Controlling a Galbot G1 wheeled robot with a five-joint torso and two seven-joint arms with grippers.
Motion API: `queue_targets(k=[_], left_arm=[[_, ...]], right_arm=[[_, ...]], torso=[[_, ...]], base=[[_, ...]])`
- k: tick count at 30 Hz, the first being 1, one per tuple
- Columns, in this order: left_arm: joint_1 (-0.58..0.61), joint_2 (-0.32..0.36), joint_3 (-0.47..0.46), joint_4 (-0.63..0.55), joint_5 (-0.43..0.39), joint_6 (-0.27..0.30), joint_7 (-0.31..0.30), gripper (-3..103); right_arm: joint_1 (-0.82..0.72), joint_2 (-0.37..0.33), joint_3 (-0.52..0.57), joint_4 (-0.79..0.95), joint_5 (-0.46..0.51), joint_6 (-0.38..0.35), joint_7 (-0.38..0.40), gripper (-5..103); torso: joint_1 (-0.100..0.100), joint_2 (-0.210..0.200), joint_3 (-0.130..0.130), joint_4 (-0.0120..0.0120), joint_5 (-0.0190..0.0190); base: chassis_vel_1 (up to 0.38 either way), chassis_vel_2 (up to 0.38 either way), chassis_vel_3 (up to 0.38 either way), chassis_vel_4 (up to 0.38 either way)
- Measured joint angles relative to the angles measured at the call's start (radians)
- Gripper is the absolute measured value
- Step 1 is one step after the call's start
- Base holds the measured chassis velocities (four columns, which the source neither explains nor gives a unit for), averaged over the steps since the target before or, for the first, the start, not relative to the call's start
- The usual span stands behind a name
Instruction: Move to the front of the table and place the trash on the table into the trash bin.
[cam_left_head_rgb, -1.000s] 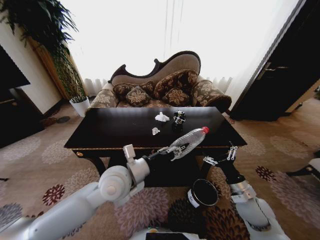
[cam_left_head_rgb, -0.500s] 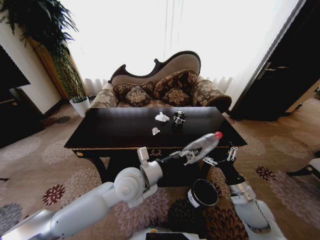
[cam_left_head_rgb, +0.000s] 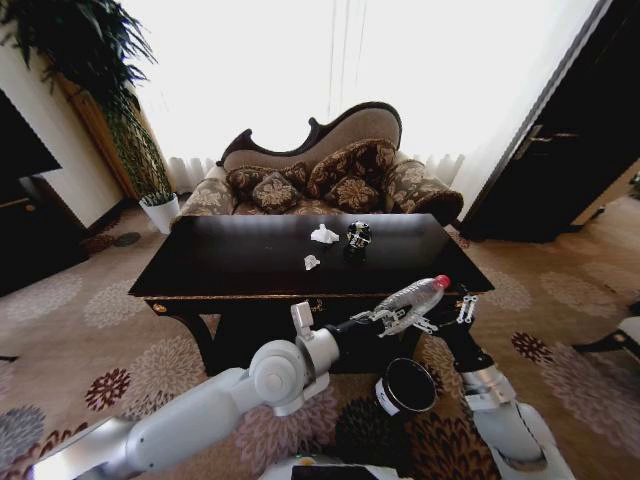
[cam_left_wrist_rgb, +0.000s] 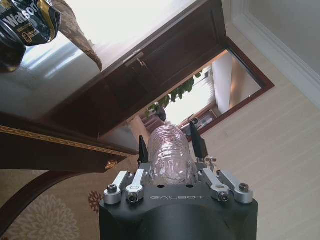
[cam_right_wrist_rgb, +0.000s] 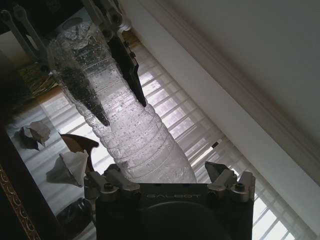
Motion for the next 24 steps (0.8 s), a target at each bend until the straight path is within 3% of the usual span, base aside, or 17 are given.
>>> queue_targets(k=[1,3,8,17,19,22,24], left_arm=[[0.000,-0.002,0.000,0.000,0.000,0.000,-0.001,37],[-0.001,-0.002,0.000,-0.001,-0.001,0.000,-0.001,37],[-0.001,0.004,-0.001,-0.013,-0.001,-0.001,-0.009,37],[0.009,0.025,-0.005,-0.036,0.012,0.009,-0.012,37],[0.010,0.027,-0.007,-0.039,0.011,0.014,-0.013,34],[0.008,0.031,-0.010,-0.046,0.014,0.024,-0.013,39],[0.001,0.036,-0.009,-0.057,0.029,0.037,-0.013,49]], right_arm=[[-0.001,0.001,0.000,-0.001,-0.001,0.002,-0.001,80],[-0.001,0.001,0.000,-0.002,-0.001,0.004,-0.002,80],[0.000,0.003,-0.004,-0.002,-0.002,0.006,-0.002,59],[-0.003,0.010,-0.009,-0.002,-0.004,0.012,-0.004,41],[-0.004,0.010,-0.009,-0.001,-0.003,0.013,-0.005,41],[-0.005,0.009,-0.009,0.001,0.000,0.013,-0.007,41],[-0.004,0.008,-0.008,0.001,0.004,0.013,-0.009,38]], torso=[[0.000,0.000,0.000,0.0000,0.0000],[0.000,0.000,0.000,0.0000,0.0000],[0.000,0.000,0.000,0.0001,0.0000],[0.000,0.000,0.000,0.0001,-0.0001],[0.000,0.000,0.000,0.0001,0.0000],[0.000,0.000,0.000,0.0001,-0.0001],[0.000,0.000,0.000,0.0001,-0.0001]], base=[[0.000,0.000,0.000,0.000],[0.000,0.000,0.000,0.000],[0.000,0.000,0.000,0.000],[0.000,0.000,0.000,0.000],[0.000,0.000,0.000,0.000],[0.000,0.000,0.000,0.000],[0.000,0.000,0.000,0.000]])
